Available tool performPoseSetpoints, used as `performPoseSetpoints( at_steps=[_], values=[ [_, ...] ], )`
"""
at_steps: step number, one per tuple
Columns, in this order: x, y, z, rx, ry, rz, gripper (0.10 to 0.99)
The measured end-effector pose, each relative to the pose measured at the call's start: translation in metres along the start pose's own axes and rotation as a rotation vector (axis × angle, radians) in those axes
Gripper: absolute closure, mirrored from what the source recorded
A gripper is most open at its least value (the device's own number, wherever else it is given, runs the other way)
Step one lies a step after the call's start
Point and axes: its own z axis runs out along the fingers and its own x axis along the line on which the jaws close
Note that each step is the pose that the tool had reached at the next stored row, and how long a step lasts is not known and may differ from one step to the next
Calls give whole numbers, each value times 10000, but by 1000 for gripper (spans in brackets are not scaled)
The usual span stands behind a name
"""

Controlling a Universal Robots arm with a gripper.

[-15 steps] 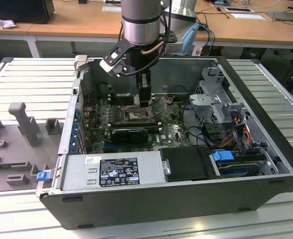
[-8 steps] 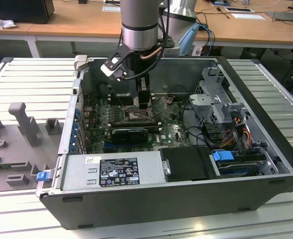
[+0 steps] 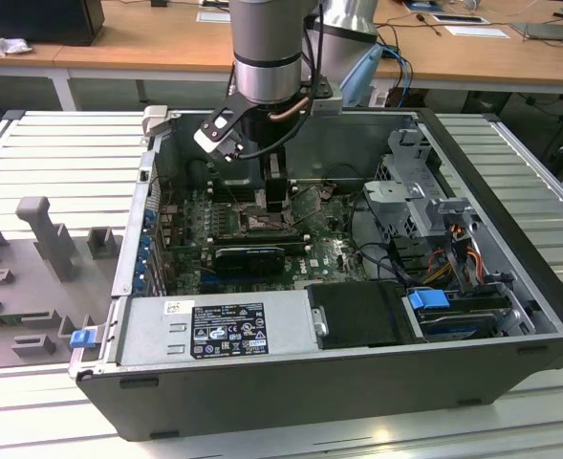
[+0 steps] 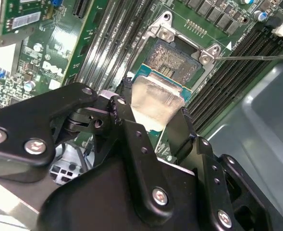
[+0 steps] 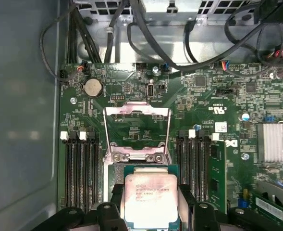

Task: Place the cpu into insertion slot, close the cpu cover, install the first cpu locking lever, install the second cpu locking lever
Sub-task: 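Place the cpu into insertion slot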

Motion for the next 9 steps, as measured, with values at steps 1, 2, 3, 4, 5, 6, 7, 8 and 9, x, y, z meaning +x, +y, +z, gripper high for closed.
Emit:
performPoseSetpoints(
  at_steps=[1, 2, 3, 4, 5, 6, 7, 8, 9],
  values=[
    [3, -3, 27, 0, 1, -1, 557],
    [7, -5, 45, 0, 0, 0, 557],
    [8, -7, 59, 0, -6, -3, 557],
    [8, -8, 64, -2, -23, -3, 557],
    [8, -10, 68, -8, -27, -2, 557],
    [7, -12, 76, -10, -26, -4, 557],
    [7, -13, 81, -11, -27, -3, 557],
    [7, -14, 83, -10, -28, -4, 557],
    [7, -16, 90, -10, -27, -3, 557]
  ],
)
